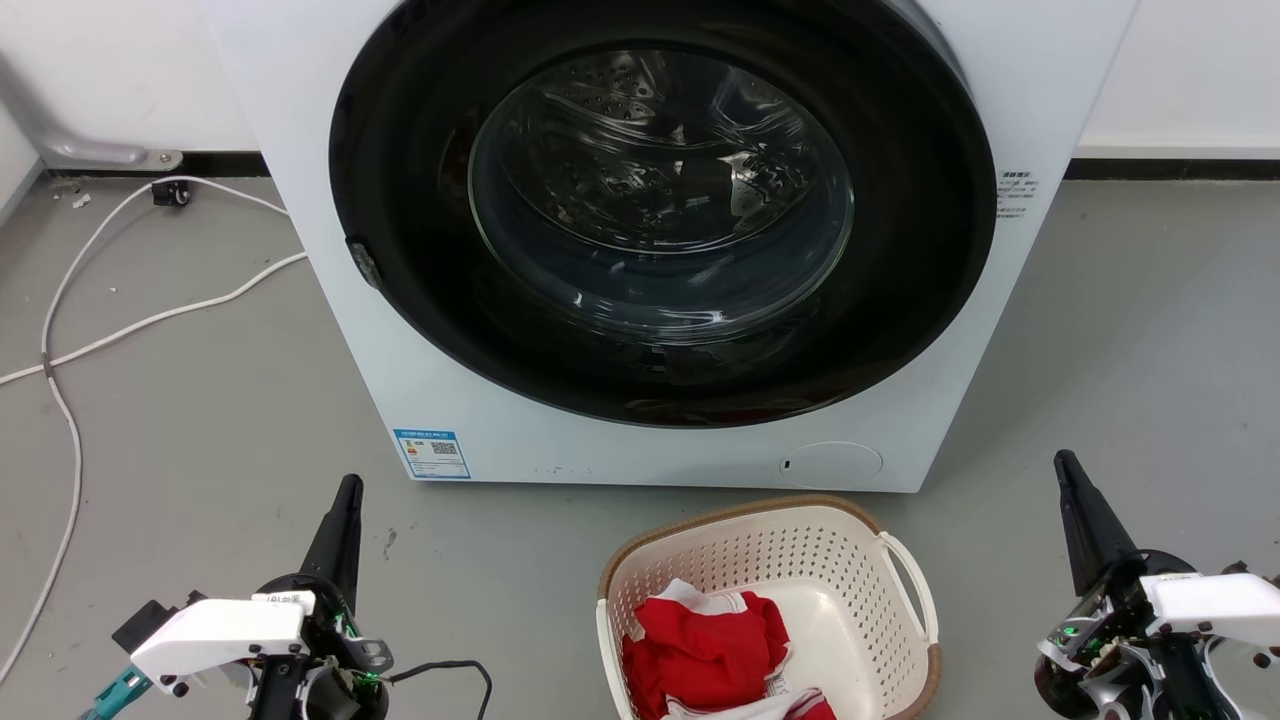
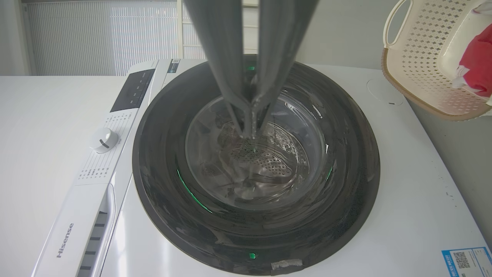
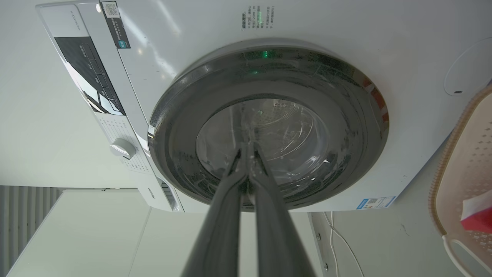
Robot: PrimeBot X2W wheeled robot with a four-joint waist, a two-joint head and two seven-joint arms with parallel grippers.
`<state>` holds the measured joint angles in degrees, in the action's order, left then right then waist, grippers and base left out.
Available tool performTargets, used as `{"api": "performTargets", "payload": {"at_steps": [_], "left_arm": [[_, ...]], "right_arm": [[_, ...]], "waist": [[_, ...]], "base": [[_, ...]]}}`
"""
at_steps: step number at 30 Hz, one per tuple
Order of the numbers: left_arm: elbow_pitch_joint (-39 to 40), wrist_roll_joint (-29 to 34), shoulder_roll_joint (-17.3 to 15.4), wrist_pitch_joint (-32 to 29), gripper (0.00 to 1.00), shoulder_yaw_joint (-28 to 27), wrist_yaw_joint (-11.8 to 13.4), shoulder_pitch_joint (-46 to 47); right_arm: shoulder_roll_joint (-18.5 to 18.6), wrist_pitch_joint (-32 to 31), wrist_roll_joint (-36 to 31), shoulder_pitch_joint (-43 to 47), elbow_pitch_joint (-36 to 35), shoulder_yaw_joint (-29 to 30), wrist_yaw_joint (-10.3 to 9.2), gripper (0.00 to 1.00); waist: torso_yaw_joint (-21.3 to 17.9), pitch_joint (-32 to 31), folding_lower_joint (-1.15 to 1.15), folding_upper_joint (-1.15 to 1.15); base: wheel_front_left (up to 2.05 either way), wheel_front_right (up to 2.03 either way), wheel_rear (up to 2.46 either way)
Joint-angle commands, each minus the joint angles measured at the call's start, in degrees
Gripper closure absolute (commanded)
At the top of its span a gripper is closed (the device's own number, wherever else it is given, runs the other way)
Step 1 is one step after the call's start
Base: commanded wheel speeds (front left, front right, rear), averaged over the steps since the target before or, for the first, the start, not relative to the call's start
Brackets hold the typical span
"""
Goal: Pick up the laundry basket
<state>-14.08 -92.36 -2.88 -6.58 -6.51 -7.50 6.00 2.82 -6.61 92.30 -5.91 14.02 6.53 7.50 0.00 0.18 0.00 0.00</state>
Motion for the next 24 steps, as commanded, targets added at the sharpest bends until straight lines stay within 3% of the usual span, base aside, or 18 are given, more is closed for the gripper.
{"api": "performTargets", "payload": {"at_steps": [1, 3, 4, 13, 24], "left_arm": [[0.0, -0.1, 0.0, -0.1, 1.00, -0.2, -0.2, 0.5], [0.0, -0.1, 0.0, -0.1, 1.00, -0.2, -0.2, 0.5], [0.0, 0.0, 0.0, 0.1, 0.00, 0.0, 0.0, 0.0], [0.6, 4.4, 0.1, 2.1, 0.00, 0.9, 0.1, -1.1], [4.1, 18.0, 0.1, 5.1, 0.00, 2.9, 3.2, -1.8]], "right_arm": [[0.1, -0.1, 0.2, -0.6, 0.1, 0.0, -0.02, 1.00], [0.1, -0.1, 0.2, -0.6, 0.1, 0.0, -0.02, 1.00], [0.0, 0.1, 0.0, 0.0, 0.0, 0.0, 0.00, 0.00], [-0.1, 2.1, -4.2, 1.5, -0.2, -0.4, -0.01, 0.00], [0.0, 5.1, -20.3, 2.9, -4.4, -1.8, -0.01, 0.00]], "waist": [[0.0, 0.0, 0.00, 0.00], [0.0, 0.0, 0.00, 0.00], [0.0, 0.0, 0.00, 0.00], [0.0, 0.1, 0.00, 0.00], [0.0, 0.2, 0.00, 0.00]], "base": [[0.00, 0.00, 0.00], [0.00, 0.00, 0.00], [0.00, 0.00, 0.00], [0.00, 0.00, 0.00], [0.00, 0.00, 0.00]]}}
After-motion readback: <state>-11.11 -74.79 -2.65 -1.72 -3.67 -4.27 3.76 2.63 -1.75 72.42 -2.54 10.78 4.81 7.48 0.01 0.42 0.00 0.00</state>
